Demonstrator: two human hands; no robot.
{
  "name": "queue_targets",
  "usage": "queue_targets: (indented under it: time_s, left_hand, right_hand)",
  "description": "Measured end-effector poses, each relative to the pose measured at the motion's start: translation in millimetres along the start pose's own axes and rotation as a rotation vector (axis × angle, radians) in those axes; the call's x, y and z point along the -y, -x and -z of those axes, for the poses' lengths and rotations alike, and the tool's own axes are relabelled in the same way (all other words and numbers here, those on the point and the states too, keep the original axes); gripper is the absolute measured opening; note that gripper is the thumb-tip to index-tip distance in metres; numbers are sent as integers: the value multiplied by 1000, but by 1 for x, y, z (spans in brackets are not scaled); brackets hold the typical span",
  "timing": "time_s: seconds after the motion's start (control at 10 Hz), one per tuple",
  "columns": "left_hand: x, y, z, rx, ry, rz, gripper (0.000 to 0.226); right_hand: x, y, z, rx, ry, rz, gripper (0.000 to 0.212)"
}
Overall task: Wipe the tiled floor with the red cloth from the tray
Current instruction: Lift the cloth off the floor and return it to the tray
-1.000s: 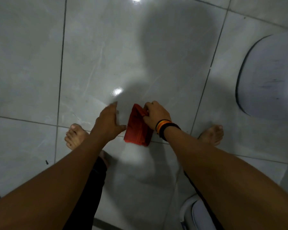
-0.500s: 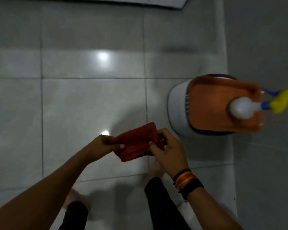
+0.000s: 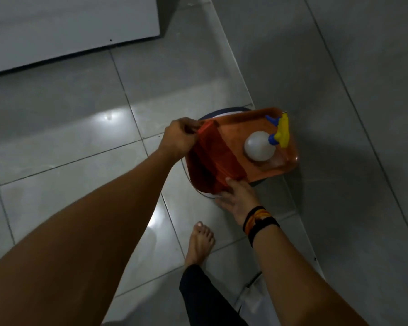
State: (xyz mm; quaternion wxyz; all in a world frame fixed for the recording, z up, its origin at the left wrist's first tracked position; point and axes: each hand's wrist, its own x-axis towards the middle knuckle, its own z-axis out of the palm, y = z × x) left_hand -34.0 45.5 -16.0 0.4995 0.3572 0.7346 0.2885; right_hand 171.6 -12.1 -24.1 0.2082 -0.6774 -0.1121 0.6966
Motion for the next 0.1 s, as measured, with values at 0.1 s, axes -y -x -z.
queue_targets:
  time_s: [0.1]
  left_hand:
    - [-12,13,-5,-28,-266,-88,37]
  right_hand:
    - [-38,14,7,108,248,-143,22]
